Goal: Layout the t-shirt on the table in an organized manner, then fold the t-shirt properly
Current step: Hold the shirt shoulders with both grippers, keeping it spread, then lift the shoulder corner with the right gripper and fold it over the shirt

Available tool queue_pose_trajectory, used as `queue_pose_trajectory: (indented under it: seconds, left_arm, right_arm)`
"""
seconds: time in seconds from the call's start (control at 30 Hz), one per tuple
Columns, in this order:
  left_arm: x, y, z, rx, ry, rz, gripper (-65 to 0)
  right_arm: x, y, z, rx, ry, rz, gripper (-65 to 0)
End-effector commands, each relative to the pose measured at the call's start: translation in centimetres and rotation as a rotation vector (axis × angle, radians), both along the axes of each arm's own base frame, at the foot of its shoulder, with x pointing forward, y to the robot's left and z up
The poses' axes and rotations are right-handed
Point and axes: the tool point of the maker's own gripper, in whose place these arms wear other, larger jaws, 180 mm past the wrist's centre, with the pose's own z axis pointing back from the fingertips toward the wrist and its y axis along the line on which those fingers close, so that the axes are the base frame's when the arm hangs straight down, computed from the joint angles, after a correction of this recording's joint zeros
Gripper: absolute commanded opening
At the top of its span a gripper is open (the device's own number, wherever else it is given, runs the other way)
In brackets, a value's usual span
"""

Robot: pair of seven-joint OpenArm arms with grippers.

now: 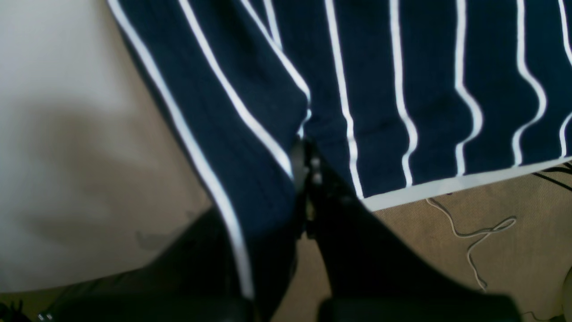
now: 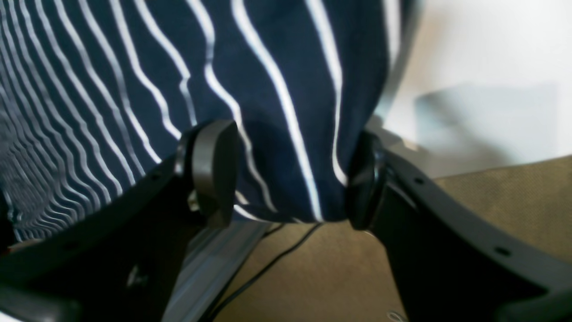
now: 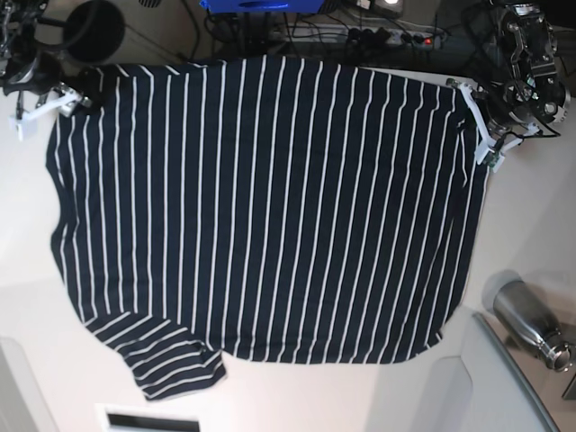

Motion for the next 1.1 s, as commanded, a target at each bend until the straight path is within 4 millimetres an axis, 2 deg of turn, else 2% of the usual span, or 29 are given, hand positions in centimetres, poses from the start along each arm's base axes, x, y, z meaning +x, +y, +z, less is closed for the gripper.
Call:
queue_pose_trajectory:
  seconds: [0.0, 0.07, 0.1, 0.3, 0.5, 0.57, 0.67, 0.83, 0.97, 1.07]
  left_arm:
    - [0.7, 0.6, 0.9, 0.017, -0.025, -0.008, -65.0]
    - [0.7, 0.6, 0.9, 0.017, -0.025, -0.008, -65.0]
    - [0.7, 0.6, 0.9, 0.017, -0.025, -0.008, -65.0]
    - [0.8, 0.6, 0.9, 0.017, -0.027, -0.008, -65.0]
    - [1.3, 0.6, 1.8, 0.033, -0.043, -0.021, -65.0]
    - [1.6, 0.7, 2.6, 0.059, -0.036, -0.028, -65.0]
    - [3.7, 0.9, 4.3, 0.092, -0.073, -0.032, -65.0]
    - [6.8, 1.6, 6.0, 0.116, -0.103, -0.007, -65.0]
    - [8.4, 1.9, 5.2, 0.081, -0.089, 0.031, -65.0]
    - [9.2, 1.7, 3.7, 0.027, -0.056, 0.064, -65.0]
  right_arm:
    - [-1.4, 0.5, -0.6, 0.007, 0.059, 0.021, -31.1]
    - [-1.4, 0.5, -0.6, 0.008, 0.059, 0.023, -32.7]
    - [-1.4, 0.4, -0.6, 0.007, 0.058, 0.018, -36.3]
    - [-1.2, 0.2, -0.3, 0.003, 0.053, 0.017, -65.0]
    - [0.7, 0.5, 2.4, -0.025, 0.001, 0.078, -64.5]
    - [2.4, 0.7, 3.6, -0.032, -0.033, 0.103, -64.5]
    - [4.4, 0.9, 4.6, -0.017, -0.034, 0.109, -64.5]
    - [7.5, -0.6, 6.5, 0.0, -0.054, 0.034, -64.4]
    - [9.8, -1.8, 8.1, 0.011, -0.083, -0.008, -64.4]
    - [11.1, -2.5, 7.6, 0.04, -0.068, -0.047, -64.2]
